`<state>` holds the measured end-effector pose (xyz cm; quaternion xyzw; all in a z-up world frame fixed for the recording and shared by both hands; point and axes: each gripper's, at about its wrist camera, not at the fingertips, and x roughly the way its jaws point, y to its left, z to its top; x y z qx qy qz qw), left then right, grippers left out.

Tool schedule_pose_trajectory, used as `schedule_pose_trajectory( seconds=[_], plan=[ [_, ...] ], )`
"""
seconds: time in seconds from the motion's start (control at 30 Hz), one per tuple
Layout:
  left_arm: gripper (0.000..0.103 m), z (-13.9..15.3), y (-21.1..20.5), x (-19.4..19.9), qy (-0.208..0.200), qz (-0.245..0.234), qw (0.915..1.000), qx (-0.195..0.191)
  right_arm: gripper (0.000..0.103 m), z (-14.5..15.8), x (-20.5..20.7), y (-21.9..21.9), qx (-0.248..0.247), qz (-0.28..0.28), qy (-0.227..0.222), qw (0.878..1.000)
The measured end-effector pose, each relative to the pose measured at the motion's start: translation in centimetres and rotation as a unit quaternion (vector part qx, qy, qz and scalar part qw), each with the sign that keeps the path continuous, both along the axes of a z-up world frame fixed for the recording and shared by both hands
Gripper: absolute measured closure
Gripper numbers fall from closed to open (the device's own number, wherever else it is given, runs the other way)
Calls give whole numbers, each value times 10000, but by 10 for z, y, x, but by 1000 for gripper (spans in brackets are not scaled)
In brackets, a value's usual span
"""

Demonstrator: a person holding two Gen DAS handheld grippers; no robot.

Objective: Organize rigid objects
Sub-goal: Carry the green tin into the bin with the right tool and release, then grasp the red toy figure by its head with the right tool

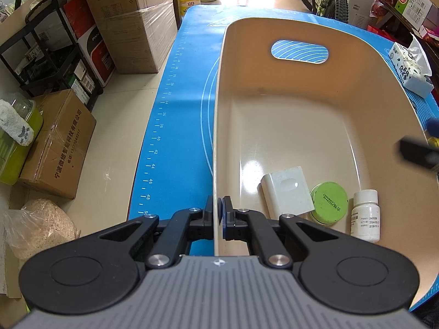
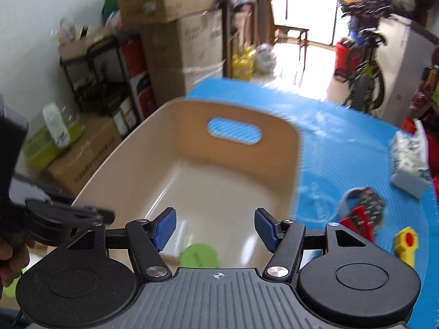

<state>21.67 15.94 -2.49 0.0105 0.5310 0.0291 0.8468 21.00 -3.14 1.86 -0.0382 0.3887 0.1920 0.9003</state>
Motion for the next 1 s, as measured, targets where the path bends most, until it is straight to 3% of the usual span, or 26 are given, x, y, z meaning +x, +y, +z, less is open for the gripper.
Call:
schedule_pose_trajectory(
  seconds=[0.2,0.5,0.73,1.0],
  plan=[
    [97,0,0,0,-1,-2,10000,0,30,4,6,-62,-172,-566,-258,9979],
    [97,0,0,0,-1,-3,10000,6,30,-48,22,-134,-629,-1020,52,9928],
    [97,0,2,-1,-5,-13,10000,26,30,-91,31,-144,-1054,-979,328,9891],
    [97,0,2,-2,-1,-21,10000,52,32,-114,48,-138,-1414,-768,328,9864]
  ],
)
